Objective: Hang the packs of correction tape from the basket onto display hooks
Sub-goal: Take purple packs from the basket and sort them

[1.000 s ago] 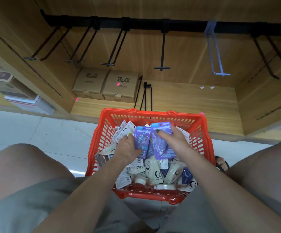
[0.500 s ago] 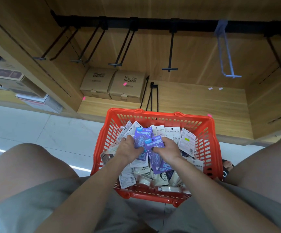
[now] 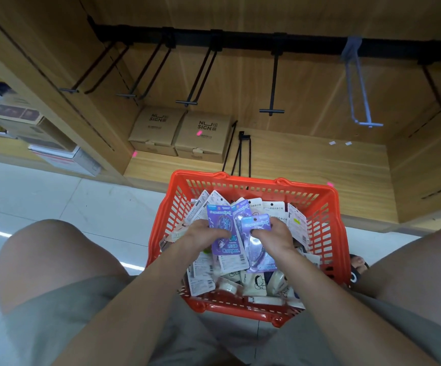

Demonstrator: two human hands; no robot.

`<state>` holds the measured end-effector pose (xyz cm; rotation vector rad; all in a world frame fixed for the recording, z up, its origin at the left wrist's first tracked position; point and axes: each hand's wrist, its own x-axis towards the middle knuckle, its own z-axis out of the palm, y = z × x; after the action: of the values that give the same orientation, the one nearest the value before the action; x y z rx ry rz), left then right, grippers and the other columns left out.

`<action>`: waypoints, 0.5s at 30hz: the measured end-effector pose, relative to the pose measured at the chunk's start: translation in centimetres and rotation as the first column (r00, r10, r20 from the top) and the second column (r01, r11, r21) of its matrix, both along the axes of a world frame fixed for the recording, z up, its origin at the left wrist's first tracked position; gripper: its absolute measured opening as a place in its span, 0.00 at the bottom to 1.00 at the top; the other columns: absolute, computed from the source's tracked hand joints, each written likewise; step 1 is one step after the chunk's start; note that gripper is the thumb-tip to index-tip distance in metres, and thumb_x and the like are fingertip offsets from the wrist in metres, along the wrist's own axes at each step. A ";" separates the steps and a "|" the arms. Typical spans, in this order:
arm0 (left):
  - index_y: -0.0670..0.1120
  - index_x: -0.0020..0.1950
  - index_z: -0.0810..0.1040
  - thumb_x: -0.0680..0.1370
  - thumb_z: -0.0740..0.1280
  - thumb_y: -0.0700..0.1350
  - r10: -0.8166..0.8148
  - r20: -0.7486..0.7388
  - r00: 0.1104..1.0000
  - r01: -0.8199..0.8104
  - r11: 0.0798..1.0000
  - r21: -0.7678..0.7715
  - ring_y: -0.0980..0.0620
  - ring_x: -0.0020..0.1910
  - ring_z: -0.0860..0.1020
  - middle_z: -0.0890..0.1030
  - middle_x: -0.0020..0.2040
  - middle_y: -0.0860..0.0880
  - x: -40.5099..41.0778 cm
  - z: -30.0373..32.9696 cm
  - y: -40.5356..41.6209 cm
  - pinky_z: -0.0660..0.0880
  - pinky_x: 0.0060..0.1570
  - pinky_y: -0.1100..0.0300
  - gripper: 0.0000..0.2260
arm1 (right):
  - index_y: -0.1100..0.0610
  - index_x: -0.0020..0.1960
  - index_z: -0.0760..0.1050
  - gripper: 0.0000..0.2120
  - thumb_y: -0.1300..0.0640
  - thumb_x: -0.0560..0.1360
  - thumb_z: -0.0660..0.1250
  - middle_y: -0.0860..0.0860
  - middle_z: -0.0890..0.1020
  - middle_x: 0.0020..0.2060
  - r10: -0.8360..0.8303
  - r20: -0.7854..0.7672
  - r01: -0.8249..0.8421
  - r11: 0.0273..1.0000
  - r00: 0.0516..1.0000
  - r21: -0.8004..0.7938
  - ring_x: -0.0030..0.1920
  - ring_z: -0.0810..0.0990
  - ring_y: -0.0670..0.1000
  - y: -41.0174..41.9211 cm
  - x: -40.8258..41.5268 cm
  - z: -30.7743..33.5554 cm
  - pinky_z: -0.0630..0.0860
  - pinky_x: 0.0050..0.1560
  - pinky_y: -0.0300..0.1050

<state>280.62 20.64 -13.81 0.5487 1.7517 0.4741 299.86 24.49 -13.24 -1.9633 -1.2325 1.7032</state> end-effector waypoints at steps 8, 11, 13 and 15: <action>0.56 0.62 0.75 0.80 0.73 0.43 0.007 -0.049 0.999 0.005 0.975 0.221 0.47 0.54 0.86 0.86 0.56 0.49 -0.9 1.5 -0.3 0.81 0.61 0.42 0.14 | 0.57 0.83 0.59 0.32 0.59 0.82 0.67 0.57 0.76 0.70 0.043 0.075 -0.052 0.991 0.996 0.122 0.65 0.80 0.60 0.1 -0.8 1.5 0.76 0.61 0.53; 0.52 0.64 0.72 0.79 0.74 0.46 0.038 -0.063 0.997 -0.023 0.974 0.225 0.47 0.53 0.86 0.86 0.56 0.48 -1.8 2.4 -0.4 0.81 0.60 0.41 0.17 | 0.58 0.79 0.66 0.28 0.58 0.81 0.69 0.56 0.75 0.73 -0.060 -0.008 0.060 0.994 0.998 0.087 0.70 0.77 0.62 0.8 -0.2 1.2 0.74 0.61 0.51; 0.50 0.65 0.70 0.79 0.75 0.46 0.075 -0.034 0.997 -0.065 0.972 0.225 0.46 0.52 0.86 0.85 0.56 0.46 -2.1 3.2 -0.4 0.82 0.58 0.43 0.19 | 0.59 0.65 0.78 0.17 0.60 0.77 0.73 0.55 0.84 0.57 -0.163 -0.078 0.168 0.984 0.983 0.055 0.61 0.82 0.61 1.2 0.4 1.3 0.75 0.53 0.48; 0.49 0.67 0.69 0.79 0.74 0.44 0.100 -0.026 0.995 -0.092 0.969 0.229 0.47 0.51 0.86 0.85 0.56 0.46 -2.3 3.9 -0.3 0.83 0.53 0.48 0.20 | 0.60 0.61 0.79 0.21 0.59 0.70 0.78 0.56 0.85 0.52 -0.264 -0.203 0.253 0.964 0.943 -0.078 0.54 0.84 0.60 1.8 1.0 1.3 0.79 0.56 0.53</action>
<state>278.28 20.39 -9.95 0.6387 1.7769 0.7433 300.87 26.27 -11.93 -1.8202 -0.8255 1.7659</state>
